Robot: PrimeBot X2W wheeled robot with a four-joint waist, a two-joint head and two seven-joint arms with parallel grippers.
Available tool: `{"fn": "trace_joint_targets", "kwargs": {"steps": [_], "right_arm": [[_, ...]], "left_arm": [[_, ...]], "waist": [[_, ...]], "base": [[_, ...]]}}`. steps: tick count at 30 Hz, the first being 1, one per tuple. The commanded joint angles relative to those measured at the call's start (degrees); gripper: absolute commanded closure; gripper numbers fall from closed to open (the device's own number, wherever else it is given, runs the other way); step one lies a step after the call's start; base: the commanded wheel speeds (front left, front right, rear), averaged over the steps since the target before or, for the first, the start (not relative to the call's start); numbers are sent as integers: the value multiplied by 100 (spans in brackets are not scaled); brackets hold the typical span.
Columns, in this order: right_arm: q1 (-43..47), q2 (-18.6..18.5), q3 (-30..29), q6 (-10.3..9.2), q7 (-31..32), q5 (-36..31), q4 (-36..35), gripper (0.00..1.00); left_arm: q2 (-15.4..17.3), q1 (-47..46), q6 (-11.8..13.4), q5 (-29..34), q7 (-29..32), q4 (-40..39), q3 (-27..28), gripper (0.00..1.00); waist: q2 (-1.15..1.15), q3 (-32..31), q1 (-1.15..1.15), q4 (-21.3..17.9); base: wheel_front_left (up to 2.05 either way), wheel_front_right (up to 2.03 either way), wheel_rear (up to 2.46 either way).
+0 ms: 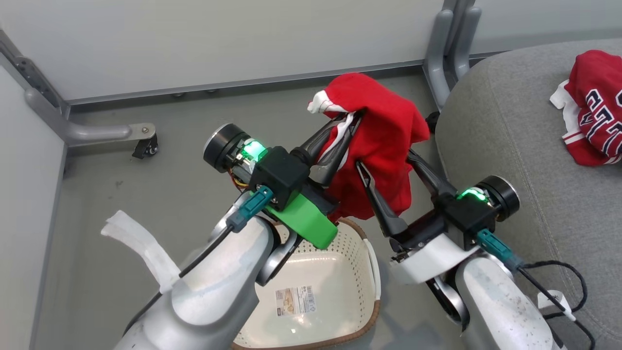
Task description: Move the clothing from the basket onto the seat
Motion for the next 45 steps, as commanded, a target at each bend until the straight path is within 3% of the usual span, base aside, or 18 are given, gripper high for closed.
{"fn": "trace_joint_targets", "kwargs": {"steps": [1,10,11,13,40,41,42,43,45], "right_arm": [[-138,-21,37,-6,-15,-14,145,0],[-662,-21,261,-6,-15,183,1025,0],[-694,-21,281,-6,-15,245,1066,56],[-725,-21,298,-6,-15,351,1065,100],[-336,-20,170,-6,-15,689,728,100],[-323,-21,149,-6,-15,695,721,100],[-316,-21,130,-6,-15,706,722,100],[-310,-21,100,-6,-15,717,723,100],[-305,-21,33,-6,-15,722,738,100]], "left_arm": [[-12,-57,-8,32,-6,-49,-19,100],[-76,-138,-54,16,-35,-158,-171,100],[-80,-136,-56,7,-42,-161,-184,100],[-81,-131,-64,-12,-55,-155,-196,100],[8,58,6,-146,-70,209,-347,100],[18,48,39,-110,-68,224,-356,65],[36,31,60,-60,-65,237,-378,22],[38,25,94,-39,-72,249,-387,0],[34,40,110,-36,-82,264,-399,0]], "waist": [[49,71,0,71],[49,218,0,198],[49,228,0,210],[49,235,0,231],[49,110,0,209],[49,104,0,206],[49,100,0,202],[49,97,0,195],[49,88,0,183]], "base": [[0,0,0],[0,0,0],[0,0,0],[0,0,0],[0,0,0],[0,0,0],[0,0,0],[0,0,0],[0,0,0]]}}
